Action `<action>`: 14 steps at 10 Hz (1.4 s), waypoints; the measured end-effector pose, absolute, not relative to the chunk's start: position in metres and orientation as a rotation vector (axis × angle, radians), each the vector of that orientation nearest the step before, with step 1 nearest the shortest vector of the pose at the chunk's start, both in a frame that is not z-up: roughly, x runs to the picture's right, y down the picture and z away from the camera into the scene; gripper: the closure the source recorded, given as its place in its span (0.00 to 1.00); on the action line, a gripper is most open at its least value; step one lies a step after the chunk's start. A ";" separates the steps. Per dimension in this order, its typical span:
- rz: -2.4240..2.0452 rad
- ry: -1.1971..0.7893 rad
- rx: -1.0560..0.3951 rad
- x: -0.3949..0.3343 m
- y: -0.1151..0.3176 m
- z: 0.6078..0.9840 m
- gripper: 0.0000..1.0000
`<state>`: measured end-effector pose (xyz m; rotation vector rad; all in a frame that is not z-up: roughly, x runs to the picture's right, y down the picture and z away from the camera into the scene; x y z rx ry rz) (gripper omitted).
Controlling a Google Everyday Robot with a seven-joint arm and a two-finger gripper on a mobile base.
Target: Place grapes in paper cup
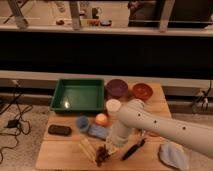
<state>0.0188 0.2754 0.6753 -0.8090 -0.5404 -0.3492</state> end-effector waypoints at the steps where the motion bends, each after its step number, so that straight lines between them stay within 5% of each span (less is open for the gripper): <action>1: -0.373 -0.551 -0.780 0.009 0.263 0.668 1.00; 14: -0.303 -0.480 -0.710 0.051 0.168 0.684 1.00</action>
